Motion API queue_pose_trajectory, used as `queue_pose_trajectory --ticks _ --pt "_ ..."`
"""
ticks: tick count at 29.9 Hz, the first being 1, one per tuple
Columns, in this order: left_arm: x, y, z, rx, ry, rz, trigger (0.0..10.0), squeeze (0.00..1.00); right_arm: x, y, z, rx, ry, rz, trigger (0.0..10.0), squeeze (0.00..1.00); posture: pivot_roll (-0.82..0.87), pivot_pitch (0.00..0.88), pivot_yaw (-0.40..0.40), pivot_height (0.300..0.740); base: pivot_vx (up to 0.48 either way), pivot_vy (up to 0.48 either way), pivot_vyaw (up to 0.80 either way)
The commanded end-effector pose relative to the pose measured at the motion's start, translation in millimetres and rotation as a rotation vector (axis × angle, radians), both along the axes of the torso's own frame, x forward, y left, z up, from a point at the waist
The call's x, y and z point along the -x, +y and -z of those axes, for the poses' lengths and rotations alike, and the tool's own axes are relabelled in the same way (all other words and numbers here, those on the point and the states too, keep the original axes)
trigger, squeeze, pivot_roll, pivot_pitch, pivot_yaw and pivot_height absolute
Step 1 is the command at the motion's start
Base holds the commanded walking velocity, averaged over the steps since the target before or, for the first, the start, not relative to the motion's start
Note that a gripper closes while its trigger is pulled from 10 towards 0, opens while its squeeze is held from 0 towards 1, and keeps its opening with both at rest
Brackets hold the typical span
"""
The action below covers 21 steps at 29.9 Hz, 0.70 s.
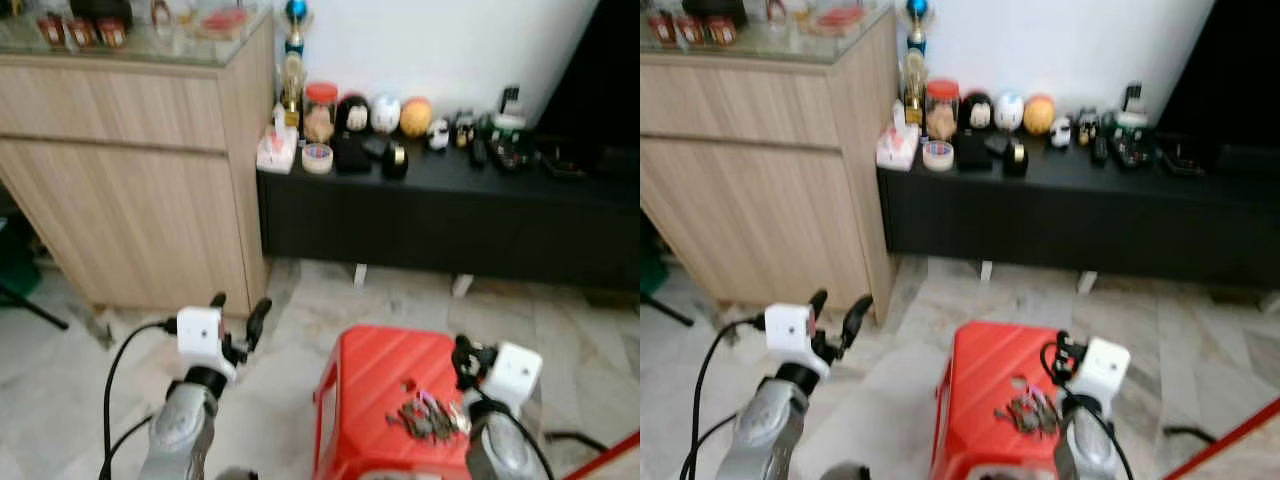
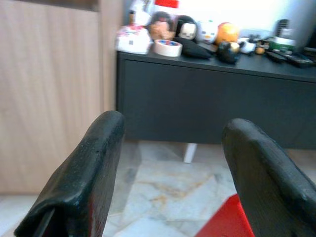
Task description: Hang keys on a hook
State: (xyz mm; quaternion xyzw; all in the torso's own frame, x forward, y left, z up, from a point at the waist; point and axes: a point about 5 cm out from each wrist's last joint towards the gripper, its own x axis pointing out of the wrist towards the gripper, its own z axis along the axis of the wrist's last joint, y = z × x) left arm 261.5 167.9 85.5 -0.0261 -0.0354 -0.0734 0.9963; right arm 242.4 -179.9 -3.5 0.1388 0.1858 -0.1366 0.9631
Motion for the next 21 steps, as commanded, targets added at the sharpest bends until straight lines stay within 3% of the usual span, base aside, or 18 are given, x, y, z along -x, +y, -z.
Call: queue_pose_trajectory --ticks 1,3,4,6,16,21 --pt "-0.2 -3.6 1 -0.003 0.011 0.015 10.0 0.0 8.8 -5.5 15 -0.057 0.096 0.036 10.0 0.0 0.04 0.0 -0.078 0.647 0.0 0.0 0.0" --pt "-0.2 -4.0 1 -0.002 0.012 0.016 10.0 0.0 12.6 -3.8 24 -0.105 0.142 0.041 10.0 0.0 0.04 0.0 -0.078 0.647 0.0 0.0 0.0" --pt "-0.4 -4.4 1 -0.003 0.013 0.019 10.0 0.0 17.6 -2.6 34 -0.126 0.217 0.044 10.0 0.0 0.03 0.0 -0.074 0.647 0.0 0.0 0.0" --pt "-0.3 -4.7 2 -0.003 0.015 0.021 10.0 0.0 19.6 -2.6 38 -0.162 0.23 0.068 10.0 0.0 0.03 0.0 -0.074 0.647 0.0 0.0 0.0" --pt "1.4 -2.1 2 -0.01 0.019 0.013 10.0 0.0 17.0 -12.4 41 -0.356 0.128 0.28 10.0 0.0 0.05 0.0 -0.072 0.647 0.0 0.0 0.0" --pt "0.9 -3.8 2 -0.011 0.019 0.02 10.0 0.0 21.3 -16.3 49 -0.402 0.158 0.334 10.0 0.0 0.04 0.003 -0.064 0.647 0.0 0.0 0.0"
